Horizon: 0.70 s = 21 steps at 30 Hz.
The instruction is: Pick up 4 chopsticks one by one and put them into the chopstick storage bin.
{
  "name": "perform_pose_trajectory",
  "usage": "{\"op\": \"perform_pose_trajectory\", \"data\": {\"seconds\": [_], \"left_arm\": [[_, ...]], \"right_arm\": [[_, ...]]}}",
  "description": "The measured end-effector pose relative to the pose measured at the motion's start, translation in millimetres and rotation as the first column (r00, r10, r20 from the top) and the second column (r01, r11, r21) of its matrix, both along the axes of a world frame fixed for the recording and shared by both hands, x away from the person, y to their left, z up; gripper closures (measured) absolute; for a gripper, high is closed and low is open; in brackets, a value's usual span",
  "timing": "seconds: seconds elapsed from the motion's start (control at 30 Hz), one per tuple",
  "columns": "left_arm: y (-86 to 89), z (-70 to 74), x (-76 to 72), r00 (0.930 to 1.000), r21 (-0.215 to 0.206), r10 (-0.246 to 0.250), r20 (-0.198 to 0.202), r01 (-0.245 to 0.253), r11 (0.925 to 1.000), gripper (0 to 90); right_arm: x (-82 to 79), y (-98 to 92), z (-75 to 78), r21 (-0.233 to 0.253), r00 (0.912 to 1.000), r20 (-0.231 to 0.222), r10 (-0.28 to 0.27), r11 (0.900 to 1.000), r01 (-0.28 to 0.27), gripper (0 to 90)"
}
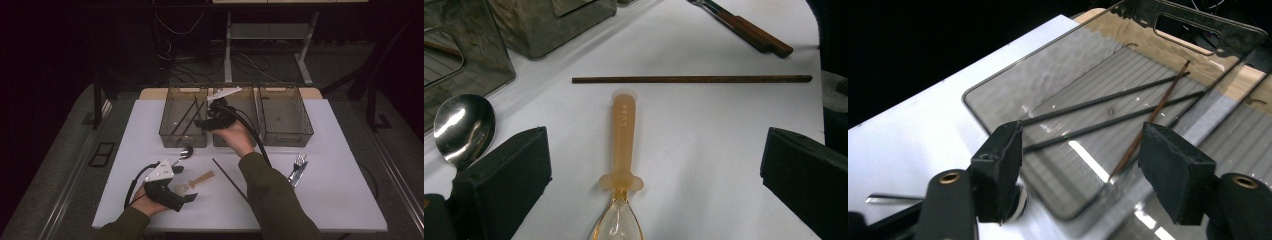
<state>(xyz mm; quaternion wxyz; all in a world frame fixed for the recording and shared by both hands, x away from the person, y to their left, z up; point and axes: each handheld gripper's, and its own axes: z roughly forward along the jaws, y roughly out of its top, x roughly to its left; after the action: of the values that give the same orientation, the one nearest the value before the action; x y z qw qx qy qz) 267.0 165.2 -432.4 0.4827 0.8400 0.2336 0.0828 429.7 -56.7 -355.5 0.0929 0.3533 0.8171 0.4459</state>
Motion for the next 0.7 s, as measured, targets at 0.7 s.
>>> {"op": "perform_pose_trajectory", "data": {"seconds": [0.7], "left_arm": [[-1.2, -1.4, 0.1, 0.9998, -0.017, 0.015, -0.013, -0.015, 0.9997, 0.0]], "right_arm": [[-58.9, -69.1, -18.9, -0.026, 0.9988, 0.009, 0.048, 0.999, -0.047, 25.7]]}}
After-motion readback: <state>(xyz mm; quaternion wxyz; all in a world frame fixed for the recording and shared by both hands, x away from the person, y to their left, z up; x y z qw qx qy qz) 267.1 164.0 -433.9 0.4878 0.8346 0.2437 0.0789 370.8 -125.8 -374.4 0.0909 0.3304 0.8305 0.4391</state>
